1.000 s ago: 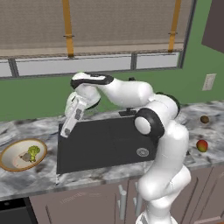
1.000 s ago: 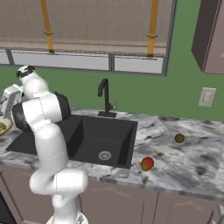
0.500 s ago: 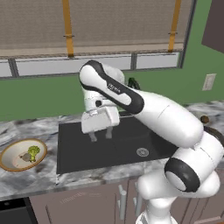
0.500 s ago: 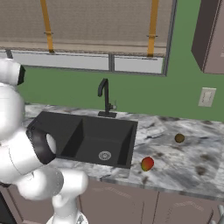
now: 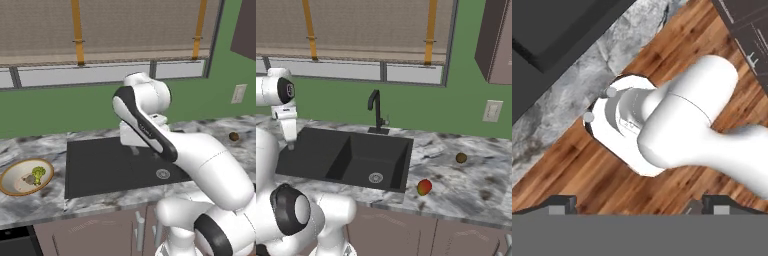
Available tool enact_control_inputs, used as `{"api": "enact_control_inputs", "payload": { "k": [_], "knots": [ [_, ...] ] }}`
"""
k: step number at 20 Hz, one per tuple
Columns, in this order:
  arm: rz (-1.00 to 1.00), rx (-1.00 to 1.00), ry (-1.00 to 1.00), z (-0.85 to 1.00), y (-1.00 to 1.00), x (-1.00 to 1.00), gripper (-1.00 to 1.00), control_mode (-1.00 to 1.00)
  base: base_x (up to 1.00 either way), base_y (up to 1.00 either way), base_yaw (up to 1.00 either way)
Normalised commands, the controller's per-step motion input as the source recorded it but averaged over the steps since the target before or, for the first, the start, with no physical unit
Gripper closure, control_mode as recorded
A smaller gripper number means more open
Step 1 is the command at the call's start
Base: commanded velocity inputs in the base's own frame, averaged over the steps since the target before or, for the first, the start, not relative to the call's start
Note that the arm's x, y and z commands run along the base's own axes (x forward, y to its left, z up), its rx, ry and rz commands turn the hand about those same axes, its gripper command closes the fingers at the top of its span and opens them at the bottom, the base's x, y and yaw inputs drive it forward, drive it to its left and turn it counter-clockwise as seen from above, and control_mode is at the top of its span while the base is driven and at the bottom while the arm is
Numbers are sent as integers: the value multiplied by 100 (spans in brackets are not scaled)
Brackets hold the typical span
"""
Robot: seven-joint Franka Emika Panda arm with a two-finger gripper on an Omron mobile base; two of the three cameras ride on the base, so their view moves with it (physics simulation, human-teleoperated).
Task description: There is a mixed pile of frozen fruits and vegetables on the counter. Locate all the frozen vegetables and place the items in a bowl on the counter. Take all the frozen fruits and defrost them in a running sink.
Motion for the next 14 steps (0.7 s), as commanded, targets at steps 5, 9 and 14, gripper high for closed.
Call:
{"api": "enact_control_inputs", "payload": {
  "k": [5,9,14],
  "knots": [
    [17,0,-12,-17,-90,47,-100,-100,0,0,0],
    [20,0,-14,-22,-98,33,-100,-100,0,0,0],
    [20,0,-10,-19,-100,43,-100,-100,0,0,0]
  ]
}}
